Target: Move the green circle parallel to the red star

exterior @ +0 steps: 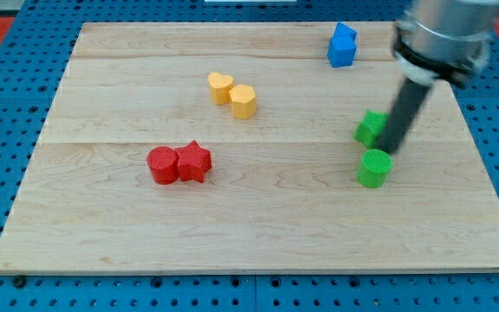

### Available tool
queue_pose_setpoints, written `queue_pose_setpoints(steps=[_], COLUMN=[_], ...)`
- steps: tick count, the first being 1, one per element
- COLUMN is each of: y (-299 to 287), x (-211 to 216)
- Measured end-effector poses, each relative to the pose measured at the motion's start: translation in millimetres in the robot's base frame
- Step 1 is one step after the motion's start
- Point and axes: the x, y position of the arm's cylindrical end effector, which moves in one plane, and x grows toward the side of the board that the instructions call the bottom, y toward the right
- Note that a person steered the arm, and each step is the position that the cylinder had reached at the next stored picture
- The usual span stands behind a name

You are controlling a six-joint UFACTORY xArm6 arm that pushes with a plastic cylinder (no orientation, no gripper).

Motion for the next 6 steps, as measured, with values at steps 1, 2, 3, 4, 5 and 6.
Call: queue_pose_setpoints(steps=[1, 2, 3, 4, 5, 6], y=[-44.9, 1.7, 93.8, 76.1, 62.1, 22.3], x=[-48.8, -19.3, 19.5, 82.0, 85.9, 42.4])
